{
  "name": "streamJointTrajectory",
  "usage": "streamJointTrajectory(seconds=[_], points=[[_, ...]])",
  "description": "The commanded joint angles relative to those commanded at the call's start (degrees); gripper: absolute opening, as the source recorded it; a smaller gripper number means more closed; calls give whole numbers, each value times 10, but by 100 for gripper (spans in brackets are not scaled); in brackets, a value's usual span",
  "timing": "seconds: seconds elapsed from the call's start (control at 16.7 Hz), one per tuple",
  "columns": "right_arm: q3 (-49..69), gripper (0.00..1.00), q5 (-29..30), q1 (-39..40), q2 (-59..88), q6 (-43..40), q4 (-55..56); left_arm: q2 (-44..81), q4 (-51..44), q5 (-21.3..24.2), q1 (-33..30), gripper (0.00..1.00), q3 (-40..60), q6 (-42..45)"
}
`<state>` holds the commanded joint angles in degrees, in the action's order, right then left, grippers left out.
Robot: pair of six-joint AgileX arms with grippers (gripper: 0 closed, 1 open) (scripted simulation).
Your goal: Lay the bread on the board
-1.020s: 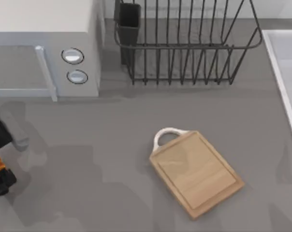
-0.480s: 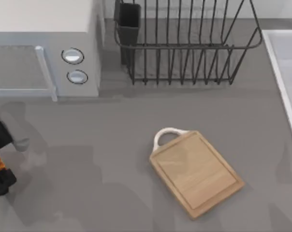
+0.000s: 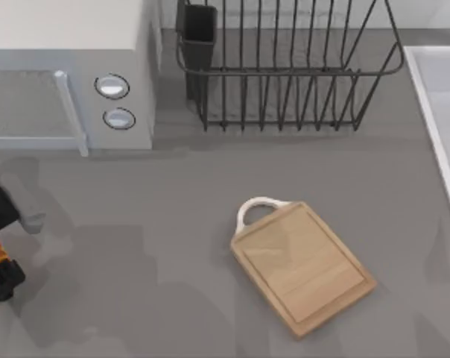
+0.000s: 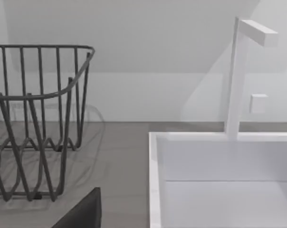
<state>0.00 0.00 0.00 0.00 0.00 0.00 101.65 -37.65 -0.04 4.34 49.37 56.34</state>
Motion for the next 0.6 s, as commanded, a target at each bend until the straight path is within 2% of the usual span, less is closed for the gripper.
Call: streamJointTrajectory(seconds=[0.3,0.6], points=[[0,100,0,0,0,0,0,-27,-47,8,0,0,25,-7],[0,100,0,0,0,0,0,-73,-178,8,-2,0,102,-7]])
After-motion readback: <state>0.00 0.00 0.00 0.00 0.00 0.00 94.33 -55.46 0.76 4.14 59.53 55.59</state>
